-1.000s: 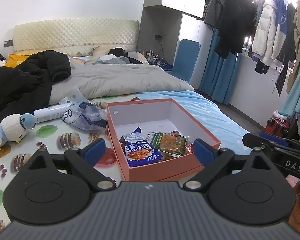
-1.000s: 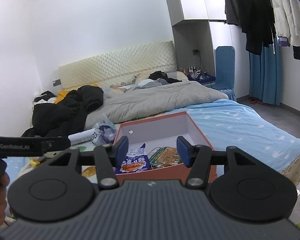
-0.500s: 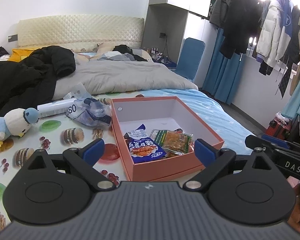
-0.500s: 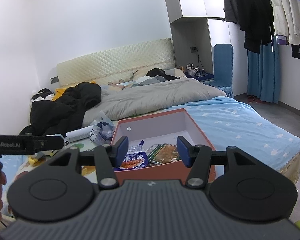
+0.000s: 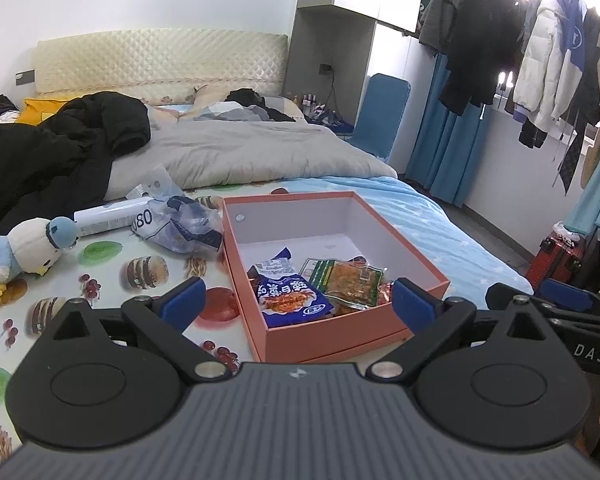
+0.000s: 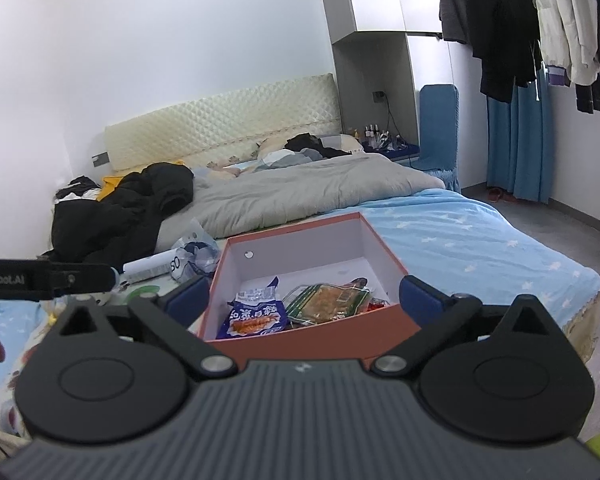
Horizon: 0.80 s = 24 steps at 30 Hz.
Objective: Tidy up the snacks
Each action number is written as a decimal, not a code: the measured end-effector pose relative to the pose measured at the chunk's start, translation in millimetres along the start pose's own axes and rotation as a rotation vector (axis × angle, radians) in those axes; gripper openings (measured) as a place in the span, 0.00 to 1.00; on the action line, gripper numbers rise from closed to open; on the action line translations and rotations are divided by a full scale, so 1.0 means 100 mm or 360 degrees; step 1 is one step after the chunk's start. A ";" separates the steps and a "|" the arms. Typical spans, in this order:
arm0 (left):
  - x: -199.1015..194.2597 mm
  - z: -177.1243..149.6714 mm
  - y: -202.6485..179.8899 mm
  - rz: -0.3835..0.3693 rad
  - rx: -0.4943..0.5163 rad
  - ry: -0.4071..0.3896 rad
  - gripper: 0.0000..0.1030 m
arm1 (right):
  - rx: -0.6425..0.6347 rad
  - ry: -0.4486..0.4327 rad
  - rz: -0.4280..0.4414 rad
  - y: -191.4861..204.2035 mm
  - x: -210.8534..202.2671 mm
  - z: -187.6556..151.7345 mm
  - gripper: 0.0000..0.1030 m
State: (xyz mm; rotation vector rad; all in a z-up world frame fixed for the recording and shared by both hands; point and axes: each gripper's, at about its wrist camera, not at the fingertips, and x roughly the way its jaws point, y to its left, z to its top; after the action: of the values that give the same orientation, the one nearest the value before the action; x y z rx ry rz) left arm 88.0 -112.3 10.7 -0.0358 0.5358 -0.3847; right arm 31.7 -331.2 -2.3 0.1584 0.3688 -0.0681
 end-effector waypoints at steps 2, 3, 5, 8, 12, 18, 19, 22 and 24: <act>0.01 0.01 0.00 0.0007 0.0004 0.0000 0.98 | 0.0008 0.0006 0.0003 0.00 0.00 0.00 1.00; 0.01 0.01 -0.01 0.0012 0.0010 -0.0001 0.98 | 0.0009 0.0003 0.0003 0.00 0.00 0.00 1.00; 0.01 0.01 -0.01 0.0019 0.0019 -0.0004 0.98 | 0.0012 0.0000 0.0003 -0.01 0.00 0.00 1.00; 0.01 0.01 -0.01 0.0002 0.0006 0.0015 0.98 | 0.0021 -0.0003 0.0006 0.00 0.00 0.01 1.00; 0.00 0.03 0.01 -0.0020 -0.0029 0.0023 0.98 | 0.0029 0.0004 0.0036 0.00 -0.01 0.02 1.00; -0.03 0.05 0.00 0.0000 -0.0019 0.0020 0.98 | 0.0027 -0.0020 0.0045 0.03 -0.04 0.05 1.00; -0.03 0.05 0.00 0.0000 -0.0021 0.0025 0.98 | 0.0026 -0.0024 0.0045 0.04 -0.05 0.05 1.00; -0.03 0.07 0.01 0.0001 -0.0030 0.0035 0.98 | 0.0024 -0.0022 0.0045 0.05 -0.04 0.06 1.00; -0.03 0.07 0.01 0.0005 -0.0031 0.0038 0.98 | 0.0027 -0.0019 0.0045 0.04 -0.04 0.06 1.00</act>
State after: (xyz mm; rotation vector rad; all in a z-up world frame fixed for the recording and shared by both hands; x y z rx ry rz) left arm 89.8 -111.0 18.0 -0.0494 0.5635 -0.3773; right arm 30.6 -327.8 5.6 0.1800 0.3541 -0.0440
